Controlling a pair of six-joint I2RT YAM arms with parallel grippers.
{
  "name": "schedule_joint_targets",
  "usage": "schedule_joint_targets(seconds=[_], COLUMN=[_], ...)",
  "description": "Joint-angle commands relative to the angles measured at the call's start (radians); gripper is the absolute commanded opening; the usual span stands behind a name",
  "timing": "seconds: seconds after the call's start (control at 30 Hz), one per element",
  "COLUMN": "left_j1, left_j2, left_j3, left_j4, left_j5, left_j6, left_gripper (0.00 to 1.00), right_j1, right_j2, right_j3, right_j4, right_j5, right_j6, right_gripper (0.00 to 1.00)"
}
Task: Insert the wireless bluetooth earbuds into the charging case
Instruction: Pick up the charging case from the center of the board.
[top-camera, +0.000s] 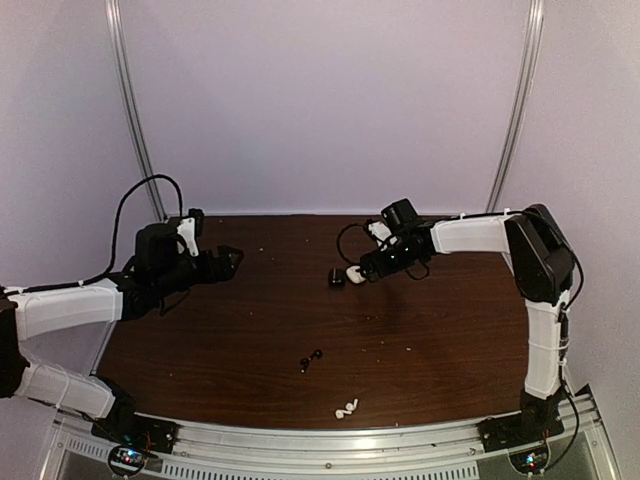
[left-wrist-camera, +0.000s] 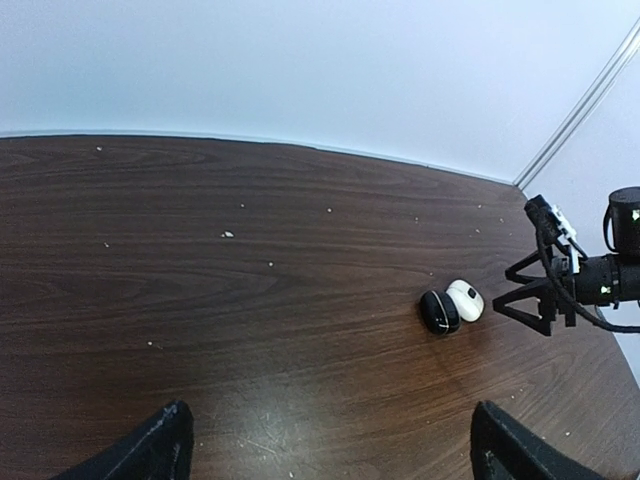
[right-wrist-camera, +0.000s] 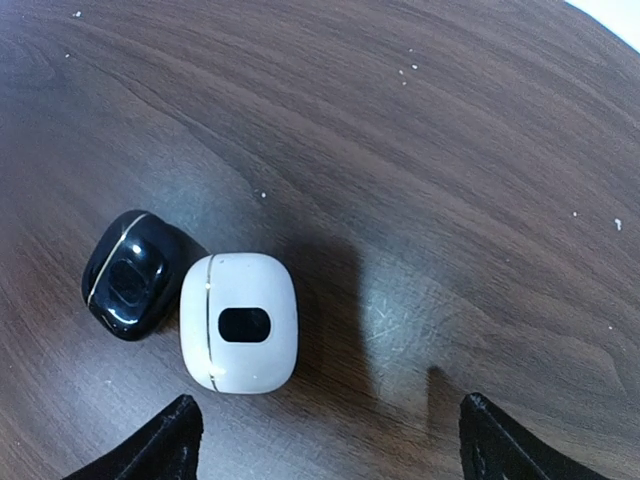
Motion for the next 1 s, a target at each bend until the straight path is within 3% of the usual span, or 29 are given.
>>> schedule_joint_targets(seconds=[0.0, 0.6, 0.97], left_j1=[-0.005, -0.005, -0.005], left_j2=[0.004, -0.006, -0.019], left_j3=[-0.005, -0.011, -0.026], left_j4=[0.064, 0.038, 0.073], left_j5=[0.012, -0.079, -0.069], left_j6=[0.013, -0.003, 0.021], left_gripper=[0.98, 0.98, 0.98], right_j1=[0.022, 0.06, 0.062], right_j2=[0.047, 0.18, 0.234], right_j3=[0.063, 0.193, 0.266], right_j4=[-0.047, -0.087, -0.113], right_j5=[-0.009, 0.046, 0.066], right_j6=[-0.004, -0.007, 0.004], right_gripper=[0.88, 0.85, 0.6])
